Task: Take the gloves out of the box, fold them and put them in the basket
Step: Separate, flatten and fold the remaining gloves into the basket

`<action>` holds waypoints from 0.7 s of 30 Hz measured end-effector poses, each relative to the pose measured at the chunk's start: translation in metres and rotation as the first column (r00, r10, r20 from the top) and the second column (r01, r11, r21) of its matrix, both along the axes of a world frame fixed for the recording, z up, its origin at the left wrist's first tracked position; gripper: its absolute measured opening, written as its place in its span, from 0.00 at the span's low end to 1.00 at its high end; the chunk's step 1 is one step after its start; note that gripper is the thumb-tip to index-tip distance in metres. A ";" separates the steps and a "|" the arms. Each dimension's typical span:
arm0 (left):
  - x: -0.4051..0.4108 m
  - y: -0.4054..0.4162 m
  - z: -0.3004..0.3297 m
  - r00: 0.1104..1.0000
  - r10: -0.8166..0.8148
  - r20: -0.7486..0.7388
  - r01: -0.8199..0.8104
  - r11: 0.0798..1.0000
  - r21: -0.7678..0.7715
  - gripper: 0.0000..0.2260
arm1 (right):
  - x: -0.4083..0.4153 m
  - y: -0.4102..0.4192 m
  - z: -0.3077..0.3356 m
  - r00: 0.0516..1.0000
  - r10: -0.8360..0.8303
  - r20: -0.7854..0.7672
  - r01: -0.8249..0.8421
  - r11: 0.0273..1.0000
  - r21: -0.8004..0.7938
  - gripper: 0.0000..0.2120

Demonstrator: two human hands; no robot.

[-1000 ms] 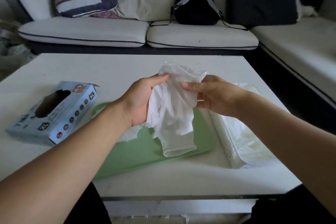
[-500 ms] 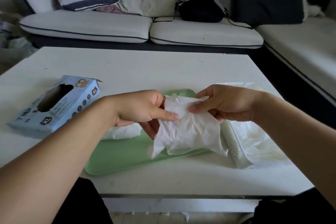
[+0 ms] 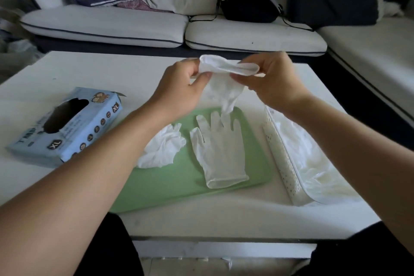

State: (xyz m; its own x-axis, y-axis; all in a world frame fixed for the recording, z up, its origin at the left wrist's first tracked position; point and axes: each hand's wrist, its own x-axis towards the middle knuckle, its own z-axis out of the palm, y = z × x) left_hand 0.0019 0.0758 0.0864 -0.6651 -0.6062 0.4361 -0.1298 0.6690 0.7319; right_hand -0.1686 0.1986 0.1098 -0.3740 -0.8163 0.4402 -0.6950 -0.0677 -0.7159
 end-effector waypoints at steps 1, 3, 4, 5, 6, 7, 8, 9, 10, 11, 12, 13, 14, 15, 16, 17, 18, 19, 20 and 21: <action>0.002 -0.002 -0.004 1.000 -0.018 0.024 0.021 0.996 -0.092 0.07 | 0.001 0.000 -0.007 0.996 -0.008 -0.092 0.009 1.000 0.010 0.02; 0.006 -0.007 -0.019 0.979 -0.048 0.200 0.080 0.984 -0.159 0.09 | 0.003 0.000 -0.031 0.973 -0.023 -0.229 0.048 0.993 0.105 0.04; 0.008 -0.007 -0.029 0.935 -0.070 0.347 0.125 0.982 -0.139 0.10 | 0.003 0.001 -0.044 0.961 -0.005 -0.277 0.060 0.980 0.190 0.05; 0.011 -0.008 -0.038 0.864 -0.090 0.496 0.163 0.981 -0.105 0.11 | 0.006 0.003 -0.054 0.945 0.038 -0.325 0.062 0.954 0.293 0.05; 0.013 -0.006 -0.047 0.786 -0.123 0.606 0.206 0.976 -0.069 0.11 | 0.010 0.006 -0.063 0.919 0.102 -0.381 0.065 0.914 0.401 0.05; 0.015 -0.004 -0.056 0.724 -0.150 0.674 0.238 0.970 -0.040 0.11 | 0.014 0.009 -0.070 0.885 0.178 -0.430 0.064 0.869 0.490 0.06; 0.016 0.001 -0.064 0.682 -0.170 0.711 0.271 0.962 -0.031 0.10 | 0.018 0.013 -0.078 0.850 0.251 -0.464 0.060 0.828 0.558 0.07; 0.017 0.006 -0.070 0.648 -0.180 0.740 0.303 0.952 -0.034 0.10 | 0.023 0.017 -0.083 0.815 0.313 -0.488 0.057 0.795 0.604 0.08; 0.017 0.010 -0.076 0.619 -0.179 0.765 0.327 0.944 -0.044 0.11 | 0.027 0.020 -0.088 0.782 0.359 -0.509 0.055 0.774 0.631 0.10; 0.017 0.013 -0.082 0.597 -0.177 0.782 0.347 0.936 -0.053 0.10 | 0.030 0.023 -0.091 0.757 0.390 -0.524 0.051 0.764 0.643 0.10; 0.017 0.015 -0.086 0.579 -0.173 0.797 0.363 0.930 -0.062 0.09 | 0.032 0.025 -0.093 0.738 0.410 -0.537 0.050 0.759 0.649 0.11; 0.018 0.017 -0.090 0.572 -0.174 0.802 0.383 0.921 -0.073 0.08 | 0.033 0.027 -0.095 0.726 0.421 -0.544 0.054 0.754 0.655 0.12; 0.019 0.020 -0.090 0.569 -0.172 0.804 0.402 0.911 -0.090 0.08 | 0.033 0.028 -0.095 0.725 0.423 -0.544 0.054 0.752 0.657 0.13; 0.020 0.022 -0.091 0.571 -0.168 0.804 0.419 0.901 -0.110 0.08 | 0.033 0.029 -0.094 0.728 0.423 -0.539 0.049 0.752 0.658 0.13; 0.019 0.024 -0.091 0.576 -0.162 0.801 0.436 0.890 -0.133 0.09 | 0.033 0.030 -0.094 0.729 0.422 -0.540 0.046 0.756 0.653 0.14; 0.019 0.025 -0.089 0.583 -0.153 0.798 0.446 0.881 -0.157 0.10 | 0.032 0.031 -0.092 0.727 0.415 -0.547 0.044 0.767 0.640 0.13; 0.017 0.026 -0.086 0.589 -0.143 0.795 0.451 0.875 -0.177 0.11 | 0.031 0.030 -0.091 0.731 0.398 -0.555 0.045 0.783 0.621 0.13; 0.016 0.026 -0.084 0.596 -0.136 0.791 0.450 0.873 -0.189 0.12 | 0.029 0.030 -0.089 0.742 0.377 -0.555 0.051 0.793 0.607 0.12; 0.015 0.025 -0.082 0.599 -0.132 0.790 0.445 0.875 -0.191 0.12 | 0.027 0.030 -0.087 0.754 0.362 -0.548 0.056 0.796 0.603 0.12; 0.015 0.024 -0.081 0.594 -0.131 0.793 0.441 0.878 -0.185 0.11 | 0.026 0.029 -0.086 0.762 0.361 -0.537 0.056 0.790 0.611 0.11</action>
State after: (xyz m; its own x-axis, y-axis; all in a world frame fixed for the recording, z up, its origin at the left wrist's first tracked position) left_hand 0.0167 0.1003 0.0049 -0.9559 -0.2446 -0.1626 -0.2745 0.9410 0.1978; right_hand -0.1430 0.2280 0.0240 -0.0472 -0.9980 -0.0416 -0.9952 0.0506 -0.0843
